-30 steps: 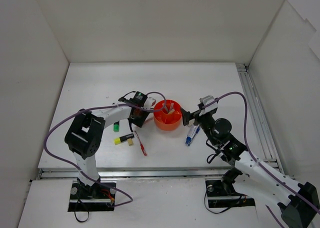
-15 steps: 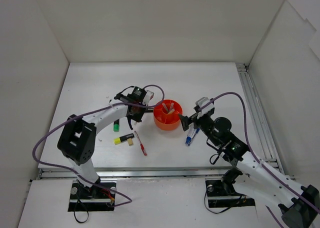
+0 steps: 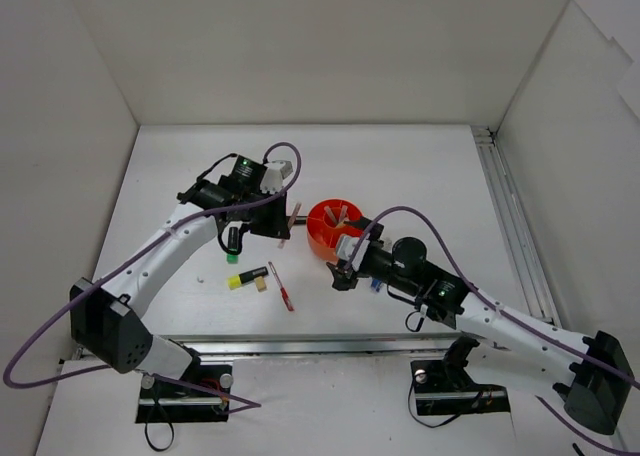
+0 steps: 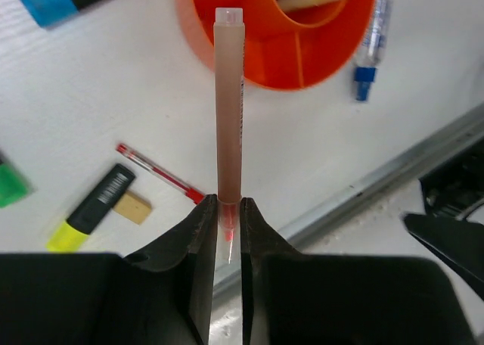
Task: Sort the stationery into containers
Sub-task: Pick up the pen from the center of the board, then place the pen in the storage box.
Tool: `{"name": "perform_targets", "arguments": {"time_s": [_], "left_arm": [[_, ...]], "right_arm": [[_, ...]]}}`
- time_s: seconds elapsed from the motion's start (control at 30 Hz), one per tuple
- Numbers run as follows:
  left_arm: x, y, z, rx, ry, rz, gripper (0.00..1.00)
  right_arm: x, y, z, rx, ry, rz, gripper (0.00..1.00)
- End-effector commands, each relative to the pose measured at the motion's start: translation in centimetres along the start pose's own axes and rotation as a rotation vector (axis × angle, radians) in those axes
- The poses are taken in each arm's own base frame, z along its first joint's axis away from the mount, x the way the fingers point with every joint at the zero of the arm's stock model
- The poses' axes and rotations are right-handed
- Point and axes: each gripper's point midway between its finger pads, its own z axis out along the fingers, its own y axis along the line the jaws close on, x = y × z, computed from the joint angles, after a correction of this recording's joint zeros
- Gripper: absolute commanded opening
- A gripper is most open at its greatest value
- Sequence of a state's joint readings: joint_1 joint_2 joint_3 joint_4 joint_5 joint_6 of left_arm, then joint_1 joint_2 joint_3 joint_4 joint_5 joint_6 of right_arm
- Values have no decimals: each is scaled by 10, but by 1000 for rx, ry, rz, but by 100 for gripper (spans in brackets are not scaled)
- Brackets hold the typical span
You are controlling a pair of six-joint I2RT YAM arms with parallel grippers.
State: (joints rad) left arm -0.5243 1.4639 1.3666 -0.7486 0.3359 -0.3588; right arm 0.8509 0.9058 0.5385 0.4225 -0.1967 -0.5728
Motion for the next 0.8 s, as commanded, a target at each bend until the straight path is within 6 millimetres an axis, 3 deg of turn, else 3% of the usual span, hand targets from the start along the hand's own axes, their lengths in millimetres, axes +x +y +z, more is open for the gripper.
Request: {"name": "perform_targets", "arguments": {"time_s": [0.0, 0.03, 0.23, 0.5, 0.77], "left_arm": [[7, -33, -33, 148, -1, -58, 0], [10, -38, -36, 173, 12, -62, 0], [28, -50, -36, 243, 126, -120, 0], [45, -54, -35, 282, 197, -158, 0], [55, -62, -41, 261, 242, -152, 0]], "right_arm": [[-43, -16, 17, 24, -111, -155, 98], [-40, -10, 23, 8, -99, -178, 98], [-45, -12, 46, 31, -77, -316, 98], [-69, 1, 54, -33, -199, -388, 98], [-69, 28, 67, -173, -230, -402, 96]]}}
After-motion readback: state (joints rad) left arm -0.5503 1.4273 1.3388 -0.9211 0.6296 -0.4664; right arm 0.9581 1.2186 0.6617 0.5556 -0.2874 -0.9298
